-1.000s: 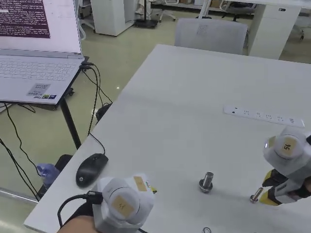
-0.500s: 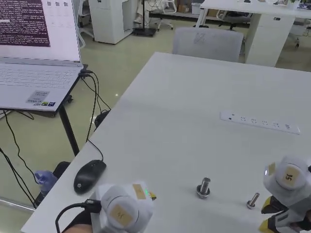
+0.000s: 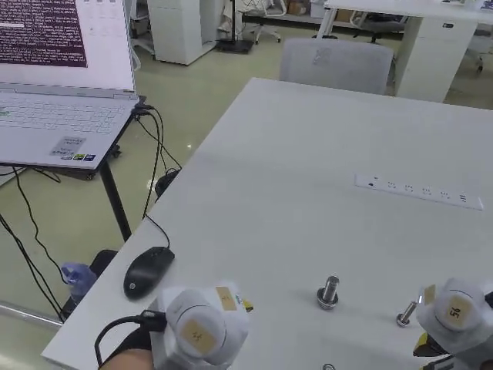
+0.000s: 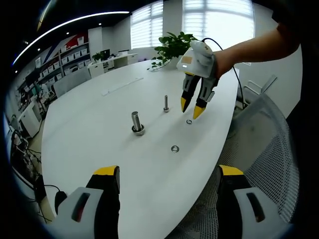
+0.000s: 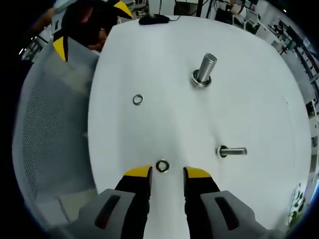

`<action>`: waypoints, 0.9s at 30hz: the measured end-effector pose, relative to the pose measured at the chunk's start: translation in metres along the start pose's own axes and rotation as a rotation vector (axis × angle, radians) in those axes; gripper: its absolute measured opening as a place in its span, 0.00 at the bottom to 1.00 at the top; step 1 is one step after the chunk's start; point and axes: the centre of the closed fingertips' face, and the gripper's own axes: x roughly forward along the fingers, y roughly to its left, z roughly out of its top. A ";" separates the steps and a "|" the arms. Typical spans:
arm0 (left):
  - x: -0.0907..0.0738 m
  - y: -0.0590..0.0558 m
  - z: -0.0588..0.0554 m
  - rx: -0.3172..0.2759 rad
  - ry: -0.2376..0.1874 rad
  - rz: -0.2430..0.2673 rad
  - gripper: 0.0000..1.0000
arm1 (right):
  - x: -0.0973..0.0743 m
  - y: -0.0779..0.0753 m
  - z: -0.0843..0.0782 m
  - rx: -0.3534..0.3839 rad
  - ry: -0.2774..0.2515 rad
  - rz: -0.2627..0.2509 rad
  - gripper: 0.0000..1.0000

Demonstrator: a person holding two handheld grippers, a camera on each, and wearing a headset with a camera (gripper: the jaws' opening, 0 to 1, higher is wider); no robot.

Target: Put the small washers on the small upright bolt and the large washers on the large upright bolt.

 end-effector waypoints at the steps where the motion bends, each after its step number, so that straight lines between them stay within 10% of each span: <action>1: -0.001 0.000 0.000 0.003 0.001 0.000 0.79 | 0.003 0.001 -0.001 -0.001 0.005 0.001 0.27; 27: 0.001 0.001 -0.003 0.003 -0.003 -0.010 0.79 | 0.016 0.000 -0.003 0.038 0.007 -0.016 0.16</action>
